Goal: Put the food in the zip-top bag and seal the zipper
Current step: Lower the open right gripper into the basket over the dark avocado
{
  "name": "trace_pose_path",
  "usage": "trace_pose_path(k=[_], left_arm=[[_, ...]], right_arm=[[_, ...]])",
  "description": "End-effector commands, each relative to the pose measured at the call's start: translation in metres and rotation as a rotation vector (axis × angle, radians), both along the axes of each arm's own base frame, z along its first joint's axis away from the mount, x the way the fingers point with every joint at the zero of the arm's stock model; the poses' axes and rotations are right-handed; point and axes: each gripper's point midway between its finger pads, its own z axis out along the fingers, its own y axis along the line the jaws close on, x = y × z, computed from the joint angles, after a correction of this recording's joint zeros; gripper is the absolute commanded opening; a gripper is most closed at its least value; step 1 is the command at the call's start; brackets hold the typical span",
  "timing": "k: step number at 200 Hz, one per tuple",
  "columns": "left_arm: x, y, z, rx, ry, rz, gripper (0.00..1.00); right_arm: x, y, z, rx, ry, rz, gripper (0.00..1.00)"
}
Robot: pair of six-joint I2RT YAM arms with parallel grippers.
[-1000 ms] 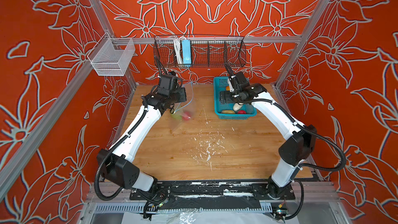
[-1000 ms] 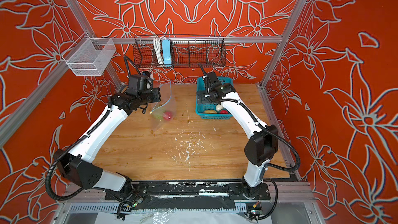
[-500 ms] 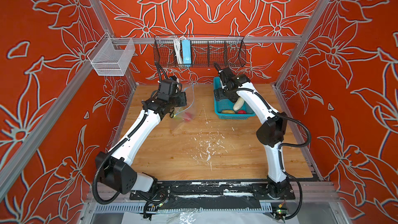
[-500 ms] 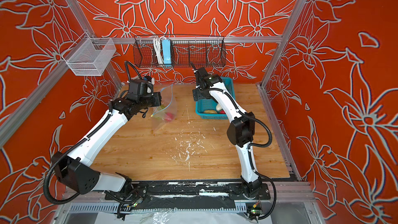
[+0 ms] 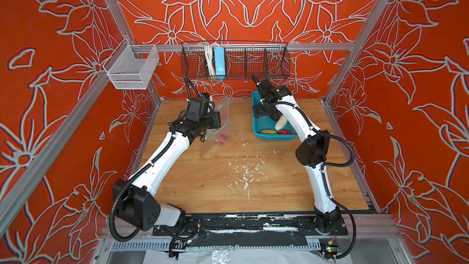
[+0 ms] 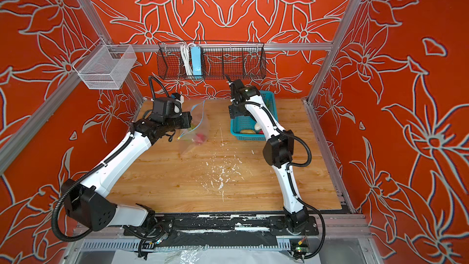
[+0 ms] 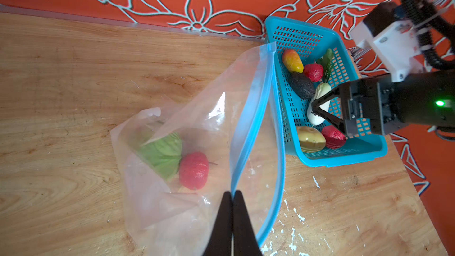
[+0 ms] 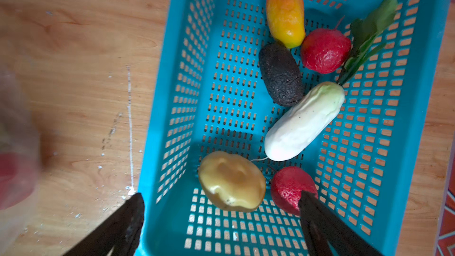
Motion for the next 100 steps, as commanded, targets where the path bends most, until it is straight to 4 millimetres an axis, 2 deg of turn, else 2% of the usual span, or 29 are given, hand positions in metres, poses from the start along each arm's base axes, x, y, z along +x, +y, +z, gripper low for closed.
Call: trace_pose_path(k=[1,47,75,100], left_arm=[[-0.001,0.0,0.009,-0.013,-0.029,-0.008,0.0],[-0.002,0.0,0.008,-0.014,-0.03,-0.009,0.0],[-0.003,-0.001,0.008,-0.016,-0.028,-0.018,0.0],[-0.002,-0.002,0.007,-0.016,-0.03,-0.02,0.0]], right_arm=[[0.006,-0.013,-0.006,-0.024,0.004,-0.04,0.98],[0.025,-0.027,-0.015,-0.072,-0.046,-0.043,0.98],[0.035,-0.017,-0.024,-0.04,-0.066,-0.014,0.98],[0.041,-0.018,-0.028,-0.049,-0.074,-0.008,0.98]])
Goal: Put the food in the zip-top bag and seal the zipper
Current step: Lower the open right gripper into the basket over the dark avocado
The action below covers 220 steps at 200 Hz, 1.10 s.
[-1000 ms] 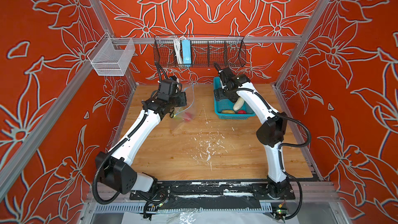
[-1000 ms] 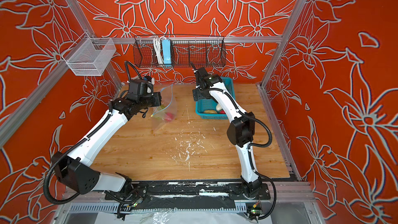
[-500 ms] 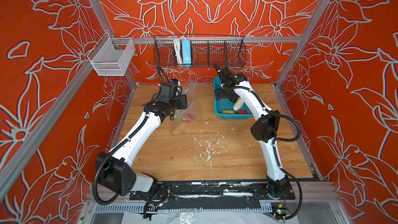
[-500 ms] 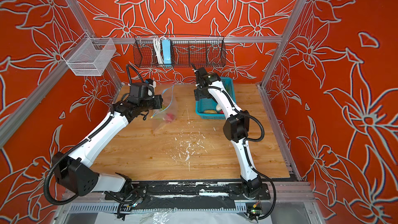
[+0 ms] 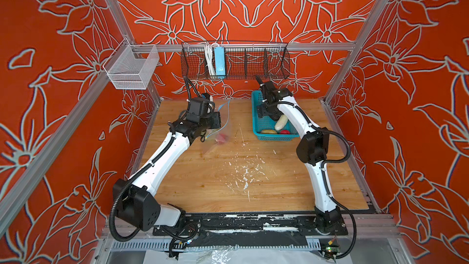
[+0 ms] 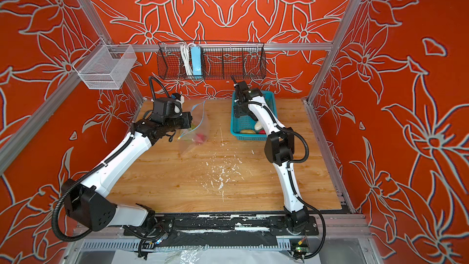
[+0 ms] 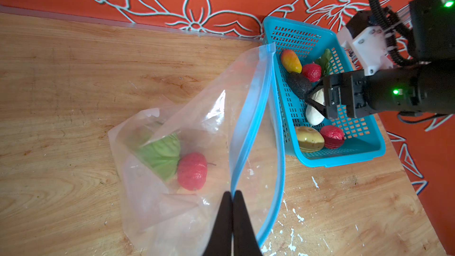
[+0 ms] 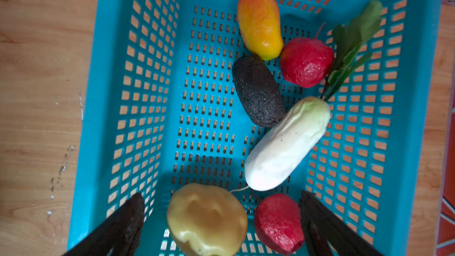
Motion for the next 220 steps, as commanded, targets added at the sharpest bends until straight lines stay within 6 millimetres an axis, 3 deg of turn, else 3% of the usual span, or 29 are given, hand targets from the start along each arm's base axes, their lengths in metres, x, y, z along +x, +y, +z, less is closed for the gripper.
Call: trace_pose_path(k=[1,122,220], left_arm=[[-0.003,0.0,0.008,-0.008,-0.026,-0.011,0.0],[-0.004,0.001,0.008,0.0,-0.021,-0.017,0.0],[-0.001,0.0,0.001,0.009,-0.006,-0.017,0.0]], right_arm=[[0.012,0.0,-0.004,-0.016,-0.029,0.019,0.98],[0.042,-0.018,-0.016,0.012,-0.088,-0.04,0.98],[0.059,-0.038,-0.053,0.036,-0.046,-0.088,0.97]])
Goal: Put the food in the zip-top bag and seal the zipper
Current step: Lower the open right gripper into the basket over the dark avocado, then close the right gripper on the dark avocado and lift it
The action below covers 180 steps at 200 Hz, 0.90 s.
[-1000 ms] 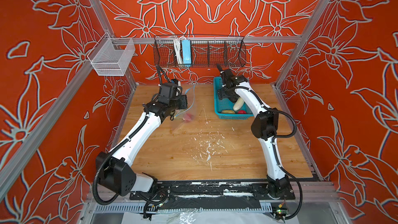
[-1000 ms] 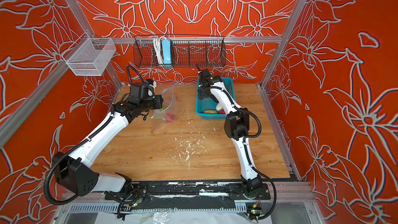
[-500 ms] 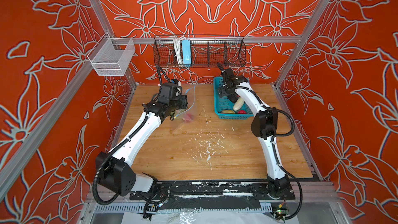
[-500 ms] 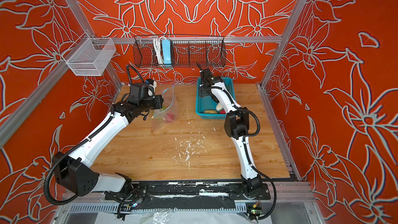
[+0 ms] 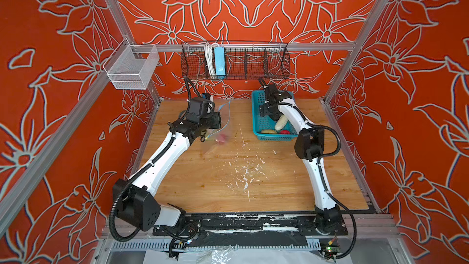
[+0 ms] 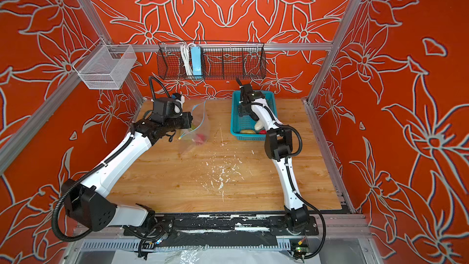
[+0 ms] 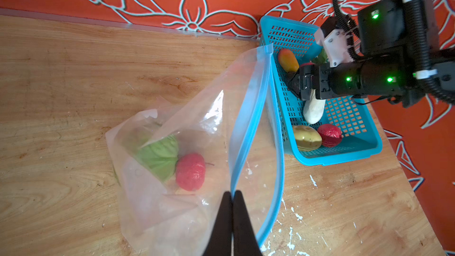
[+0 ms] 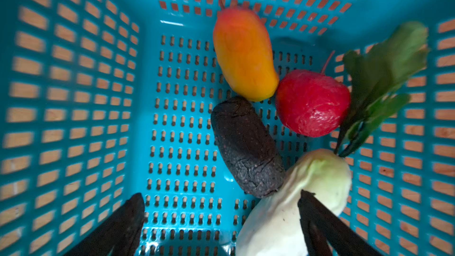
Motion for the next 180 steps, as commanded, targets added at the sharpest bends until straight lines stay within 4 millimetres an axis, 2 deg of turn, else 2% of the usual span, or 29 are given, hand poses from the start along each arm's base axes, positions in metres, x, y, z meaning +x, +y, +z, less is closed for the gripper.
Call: trace_pose_path(k=[1,93,116,180], left_arm=[[-0.001,0.002,0.001,0.01,-0.003,-0.002,0.0],[0.001,0.004,-0.005,0.026,0.011,0.003,0.0],[0.001,0.004,-0.006,0.028,0.014,0.003,0.0],[0.002,0.005,-0.009,0.036,0.023,0.006,0.0]], right_arm=[[0.008,-0.007,0.0,0.016,-0.016,-0.025,0.97],[0.017,-0.022,-0.028,0.019,0.006,-0.062,0.93],[0.018,-0.023,-0.034,0.036,0.015,-0.074,0.86],[0.013,-0.03,-0.06,0.031,0.07,-0.093,0.8]])
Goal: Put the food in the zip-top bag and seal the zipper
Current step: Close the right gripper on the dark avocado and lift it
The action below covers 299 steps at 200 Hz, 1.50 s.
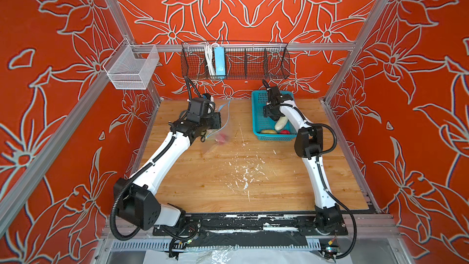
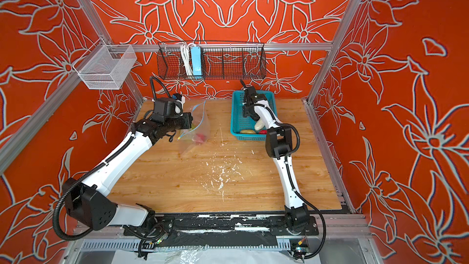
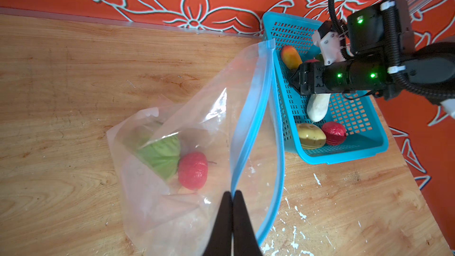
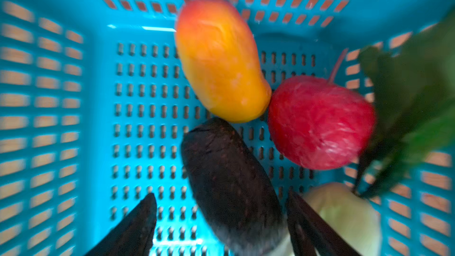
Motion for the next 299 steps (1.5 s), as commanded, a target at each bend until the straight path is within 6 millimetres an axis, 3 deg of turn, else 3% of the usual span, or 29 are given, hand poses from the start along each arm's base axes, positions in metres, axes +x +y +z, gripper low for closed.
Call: trace_pose_path(k=[1,73,109,138,208,299], left_arm=[[0.001,0.004,-0.004,0.019,0.014,0.008,0.0],[0.002,0.004,-0.008,0.027,0.022,0.012,0.0],[0.003,0.005,-0.007,0.027,0.019,0.014,0.0],[0.003,0.005,-0.007,0.026,0.021,0.014,0.0],[0.003,0.008,-0.006,0.038,0.013,0.026,0.0],[0.0,0.004,0.0,0.009,0.004,0.013,0.0]], right_arm=[[-0.005,-0.01,-0.021,0.0,0.056,-0.031,0.8],[-0.001,-0.006,-0.016,0.024,0.036,-0.023,0.68],[0.0,-0.003,-0.011,0.042,0.027,-0.015,0.5],[-0.002,-0.001,0.004,0.07,0.0,-0.02,0.41],[-0.011,0.009,0.036,0.168,-0.054,-0.02,0.4],[-0.041,0.01,0.054,0.244,-0.066,-0.05,0.39]])
